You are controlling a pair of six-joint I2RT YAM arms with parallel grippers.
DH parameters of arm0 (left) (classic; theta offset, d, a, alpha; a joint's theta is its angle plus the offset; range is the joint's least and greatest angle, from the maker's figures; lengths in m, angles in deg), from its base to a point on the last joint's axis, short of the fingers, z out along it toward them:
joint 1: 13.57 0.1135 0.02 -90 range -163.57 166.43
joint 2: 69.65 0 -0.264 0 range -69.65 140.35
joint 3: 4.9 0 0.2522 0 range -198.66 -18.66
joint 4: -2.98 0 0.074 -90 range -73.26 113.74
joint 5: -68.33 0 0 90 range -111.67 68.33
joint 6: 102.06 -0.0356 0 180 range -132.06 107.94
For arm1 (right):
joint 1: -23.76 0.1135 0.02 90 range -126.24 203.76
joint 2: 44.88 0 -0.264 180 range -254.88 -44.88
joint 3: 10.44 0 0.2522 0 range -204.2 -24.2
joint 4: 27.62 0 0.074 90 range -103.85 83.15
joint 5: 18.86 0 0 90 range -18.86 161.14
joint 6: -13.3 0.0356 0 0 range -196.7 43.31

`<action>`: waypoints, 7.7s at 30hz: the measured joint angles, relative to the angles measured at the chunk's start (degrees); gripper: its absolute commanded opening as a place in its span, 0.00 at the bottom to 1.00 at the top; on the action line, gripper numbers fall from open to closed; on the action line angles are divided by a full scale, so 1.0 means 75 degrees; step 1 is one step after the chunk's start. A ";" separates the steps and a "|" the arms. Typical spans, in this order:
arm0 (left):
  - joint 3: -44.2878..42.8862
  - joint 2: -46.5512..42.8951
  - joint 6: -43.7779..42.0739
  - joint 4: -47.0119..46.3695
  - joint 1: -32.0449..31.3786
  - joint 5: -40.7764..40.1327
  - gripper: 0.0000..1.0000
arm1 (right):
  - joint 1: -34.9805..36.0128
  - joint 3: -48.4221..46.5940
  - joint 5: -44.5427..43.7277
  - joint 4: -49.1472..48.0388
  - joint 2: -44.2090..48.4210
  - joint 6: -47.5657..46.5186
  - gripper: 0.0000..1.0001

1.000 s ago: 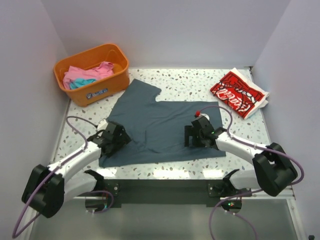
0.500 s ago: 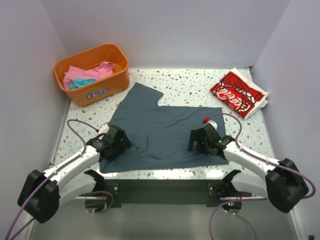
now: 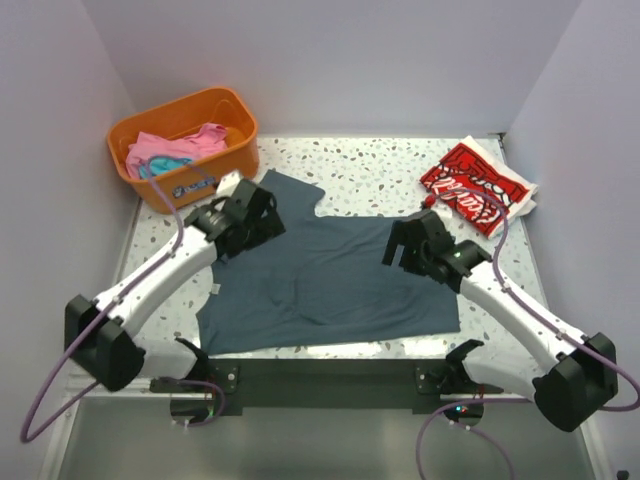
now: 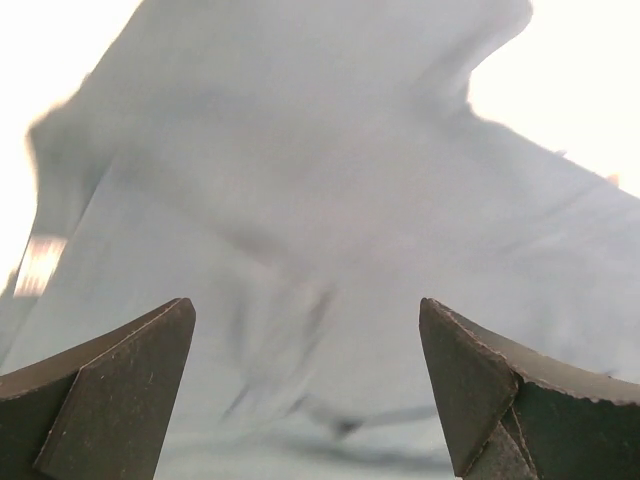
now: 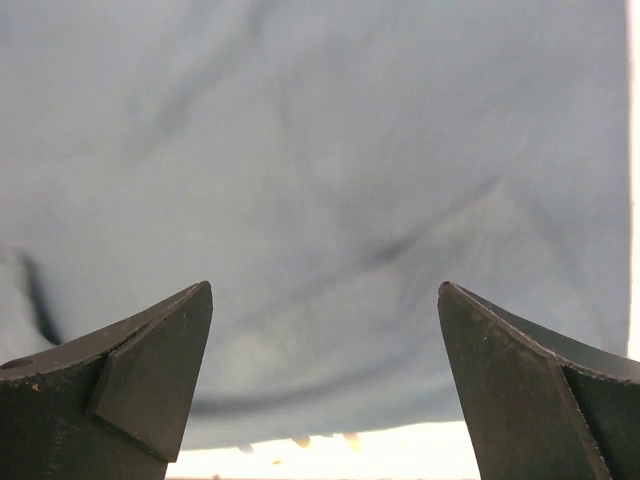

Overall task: Fold and stack the t-shirts
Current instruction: Fold the tshirt

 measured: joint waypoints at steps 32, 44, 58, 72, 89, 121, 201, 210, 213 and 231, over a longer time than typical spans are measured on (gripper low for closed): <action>-0.9375 0.9926 -0.3127 -0.1279 0.1084 -0.1338 0.97 | -0.1294 -0.0705 -0.0294 -0.0297 -0.1110 -0.1026 0.99; -0.9439 1.0270 -0.2975 -0.1673 0.1425 -0.1402 0.74 | -0.1338 -0.0702 -0.0405 -0.0393 -0.1335 -0.1035 0.99; -0.8918 1.0060 -0.2699 -0.1818 0.1460 -0.1731 0.00 | -0.1749 -0.0819 -0.0568 -0.0367 -0.1990 -0.0979 0.99; -0.8399 0.9597 -0.2786 -0.1533 0.1460 -0.1699 0.00 | -0.2780 -0.3809 -0.0903 -0.0425 -0.5059 -0.0947 0.96; -0.6271 0.7563 -0.2990 -0.1772 0.1139 -0.1545 0.00 | -0.3104 -0.5531 -0.1495 0.0338 -0.7560 -0.0889 0.88; -0.3133 0.4115 -0.2363 -0.1705 0.0460 -0.2072 0.00 | -0.3185 -0.3812 -0.1128 -0.0659 -0.6312 -0.1180 0.02; 0.1562 -0.0507 -0.1212 -0.0087 -0.3124 0.0085 1.00 | -0.2629 0.0067 0.0067 -0.1023 -0.1148 -0.1699 0.99; 0.1953 0.0621 -0.1690 -0.1827 -0.2419 0.0737 1.00 | -0.1886 -0.0184 0.0411 -0.1402 -0.3162 -0.1725 0.99; 0.1985 0.1070 -0.1728 -0.2043 -0.2425 0.0746 1.00 | -0.1886 -0.0184 0.0393 -0.1428 -0.3369 -0.1673 0.99; 0.2570 0.0807 -0.2200 -0.3520 -0.3299 0.1422 0.83 | -0.1891 -0.0181 0.0055 -0.1338 -0.3477 -0.1440 0.99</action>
